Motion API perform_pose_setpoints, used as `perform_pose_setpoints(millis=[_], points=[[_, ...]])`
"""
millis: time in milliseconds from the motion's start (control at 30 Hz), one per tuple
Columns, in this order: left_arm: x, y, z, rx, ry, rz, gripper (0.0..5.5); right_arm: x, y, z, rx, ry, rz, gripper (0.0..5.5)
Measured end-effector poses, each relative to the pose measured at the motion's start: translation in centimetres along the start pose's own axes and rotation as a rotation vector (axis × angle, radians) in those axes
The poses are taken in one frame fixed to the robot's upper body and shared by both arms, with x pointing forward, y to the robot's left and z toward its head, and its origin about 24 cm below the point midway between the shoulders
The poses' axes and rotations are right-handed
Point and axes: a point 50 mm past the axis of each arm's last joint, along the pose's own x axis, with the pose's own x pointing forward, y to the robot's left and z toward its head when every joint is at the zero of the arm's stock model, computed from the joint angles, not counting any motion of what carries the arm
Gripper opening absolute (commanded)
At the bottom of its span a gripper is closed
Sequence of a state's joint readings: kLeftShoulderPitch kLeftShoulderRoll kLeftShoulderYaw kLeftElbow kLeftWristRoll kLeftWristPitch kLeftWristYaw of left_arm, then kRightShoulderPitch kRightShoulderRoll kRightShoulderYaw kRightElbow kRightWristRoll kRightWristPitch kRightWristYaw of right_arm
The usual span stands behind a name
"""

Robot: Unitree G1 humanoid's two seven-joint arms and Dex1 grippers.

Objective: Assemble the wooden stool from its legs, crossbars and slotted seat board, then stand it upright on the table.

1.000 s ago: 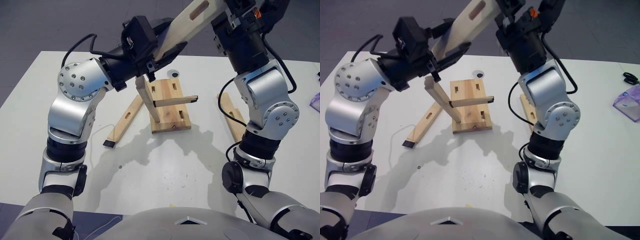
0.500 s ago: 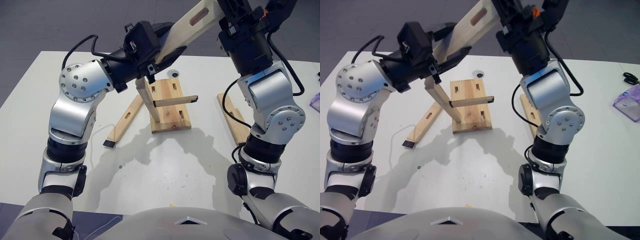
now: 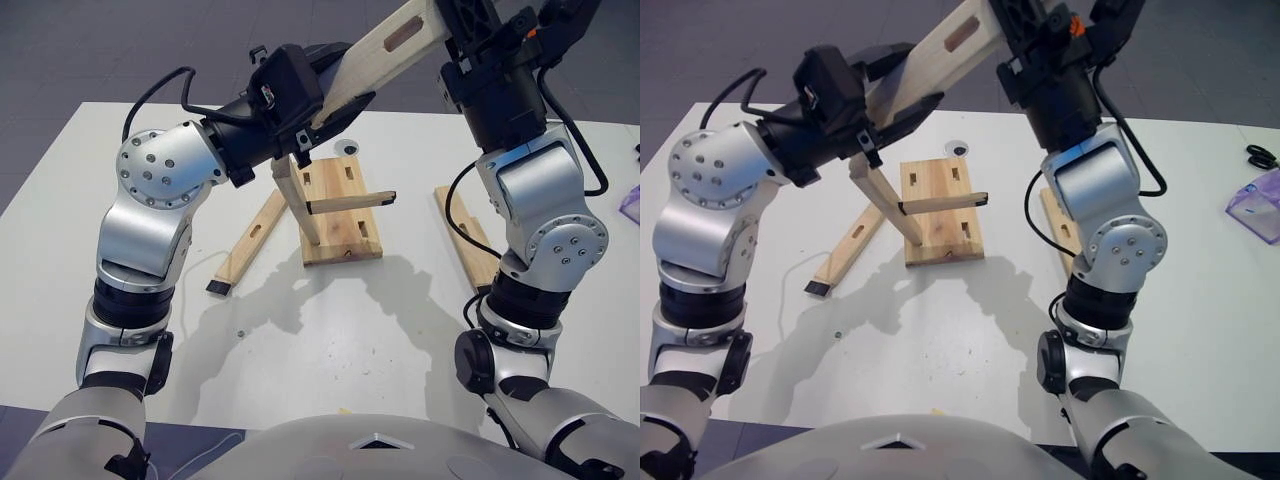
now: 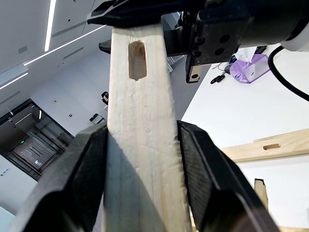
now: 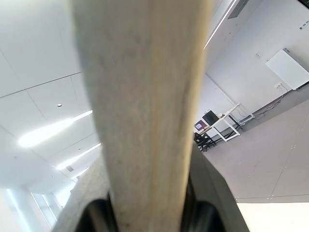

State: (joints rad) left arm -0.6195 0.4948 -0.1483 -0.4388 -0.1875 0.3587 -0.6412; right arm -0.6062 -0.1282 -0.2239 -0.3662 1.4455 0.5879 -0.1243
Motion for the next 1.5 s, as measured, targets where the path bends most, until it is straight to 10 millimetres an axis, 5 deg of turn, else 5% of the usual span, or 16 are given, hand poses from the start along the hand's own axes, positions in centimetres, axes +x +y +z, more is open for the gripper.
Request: perform_pose_setpoints(millis=[200,367,533,667,900,1200,1500], points=[[-0.6,1.0,-0.4,-0.126,-0.001,0.032,3.6,-0.4,-1.0,1.7,-0.026,-0.118,-0.054,1.03],[-3.7,3.9,1.3,-0.383,-0.138,0.01,4.54,-1.2,-3.5,3.9,-0.182,-0.195,-0.241,1.03],[-7.4,2.5,-2.2,-0.635,0.032,-0.254,5.38,-2.9,-4.9,7.2,-0.351,-0.239,-0.333,1.03],[-7.0,0.5,-4.5,-0.642,0.157,-0.337,4.79,-3.5,-5.4,8.1,-0.415,-0.24,-0.351,1.03],[-6.0,-1.3,-6.0,-0.631,0.205,-0.382,3.65,-4.8,-7.0,6.3,-0.529,-0.099,-0.384,1.03],[-5.0,-1.5,-5.7,-0.602,0.166,-0.277,2.16,-8.1,-9.3,1.1,-0.723,0.25,-0.461,1.03],[-2.5,-5.2,-4.6,-0.505,0.103,-0.251,2.07,-8.7,-9.3,-1.4,-0.876,0.262,-0.416,1.03]])
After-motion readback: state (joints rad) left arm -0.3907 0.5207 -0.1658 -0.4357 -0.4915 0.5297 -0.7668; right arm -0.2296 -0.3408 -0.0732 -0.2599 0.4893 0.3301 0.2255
